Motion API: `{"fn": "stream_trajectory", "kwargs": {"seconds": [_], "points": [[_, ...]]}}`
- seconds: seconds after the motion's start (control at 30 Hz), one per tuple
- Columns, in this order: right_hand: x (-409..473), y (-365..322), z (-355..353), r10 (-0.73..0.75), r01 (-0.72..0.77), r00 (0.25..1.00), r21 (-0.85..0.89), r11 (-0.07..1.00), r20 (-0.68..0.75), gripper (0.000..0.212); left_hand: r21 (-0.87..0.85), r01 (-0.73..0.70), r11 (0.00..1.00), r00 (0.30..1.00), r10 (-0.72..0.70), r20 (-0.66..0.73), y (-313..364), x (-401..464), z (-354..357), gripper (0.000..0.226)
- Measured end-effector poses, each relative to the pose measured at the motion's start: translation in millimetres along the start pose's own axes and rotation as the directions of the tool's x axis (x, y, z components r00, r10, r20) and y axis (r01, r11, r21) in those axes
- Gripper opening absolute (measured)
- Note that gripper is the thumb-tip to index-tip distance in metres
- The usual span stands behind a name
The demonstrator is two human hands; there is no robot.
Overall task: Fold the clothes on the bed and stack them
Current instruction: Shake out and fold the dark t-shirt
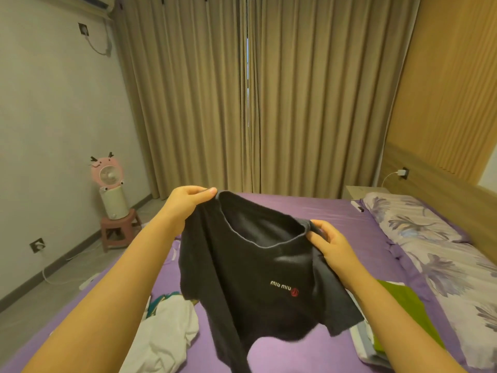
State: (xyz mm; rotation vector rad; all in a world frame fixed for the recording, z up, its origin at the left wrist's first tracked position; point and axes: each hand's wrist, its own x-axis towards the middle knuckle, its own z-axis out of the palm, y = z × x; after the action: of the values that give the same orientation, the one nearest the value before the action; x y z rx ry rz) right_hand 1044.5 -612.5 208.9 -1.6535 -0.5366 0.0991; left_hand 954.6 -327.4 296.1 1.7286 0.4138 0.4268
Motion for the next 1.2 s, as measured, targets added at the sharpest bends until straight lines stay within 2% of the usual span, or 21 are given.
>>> {"fn": "stream_trajectory", "kwargs": {"seconds": [0.17,0.23,0.3,0.5,0.6,0.73,0.83,0.93,1.0,1.2], "points": [[-3.6,0.3,-15.4,0.024,-0.039,0.987,0.087,0.995,0.160,0.034,-0.002,0.052,0.999,0.997,-0.052,-0.053,-19.6,-3.9,-5.1,0.020],[-6.2,-0.6,-20.4,-0.016,0.008,0.990,0.057,0.998,0.143,0.032,0.014,0.059,0.998,0.996,-0.058,-0.068,-26.3,-4.8,-6.2,0.020],[-7.6,0.3,-24.3,-0.037,0.031,0.990,0.047,0.998,0.134,0.020,0.026,0.061,0.998,0.996,-0.059,-0.062,-30.5,-7.4,-5.1,0.020],[-8.5,2.7,-35.8,-0.034,0.028,0.990,0.045,0.999,0.135,0.003,0.078,0.011,0.997,1.000,-0.013,0.017,-30.4,-20.1,6.2,0.014],[-6.2,8.7,-42.7,-0.009,0.004,0.992,0.041,0.999,0.127,0.011,0.151,-0.004,0.989,0.997,-0.009,0.082,-34.0,-28.7,15.3,0.016],[-7.3,25.3,-46.5,-0.011,0.032,0.992,-0.162,0.986,0.126,0.013,0.270,-0.055,0.961,0.992,0.023,0.122,-45.2,-38.4,24.0,0.018],[-8.4,35.9,-53.5,0.000,0.016,0.992,-0.125,0.992,0.127,0.006,0.335,-0.034,0.942,0.989,-0.015,0.144,-50.3,-46.1,22.6,0.010],[-9.2,35.0,-59.6,0.044,-0.028,0.982,-0.094,0.995,0.181,0.019,0.348,-0.007,0.938,0.986,-0.052,0.159,-54.6,-57.1,20.0,0.012],[-10.9,32.5,-58.2,0.034,-0.006,0.982,-0.148,0.989,0.188,0.026,0.343,0.003,0.939,0.985,-0.061,0.160,-59.4,-65.5,17.6,0.015],[-27.0,28.3,-39.3,0.049,-0.036,0.997,-0.198,0.980,0.065,0.014,0.362,-0.051,0.931,0.983,-0.018,0.184,-77.6,-80.1,11.0,0.013]]}}
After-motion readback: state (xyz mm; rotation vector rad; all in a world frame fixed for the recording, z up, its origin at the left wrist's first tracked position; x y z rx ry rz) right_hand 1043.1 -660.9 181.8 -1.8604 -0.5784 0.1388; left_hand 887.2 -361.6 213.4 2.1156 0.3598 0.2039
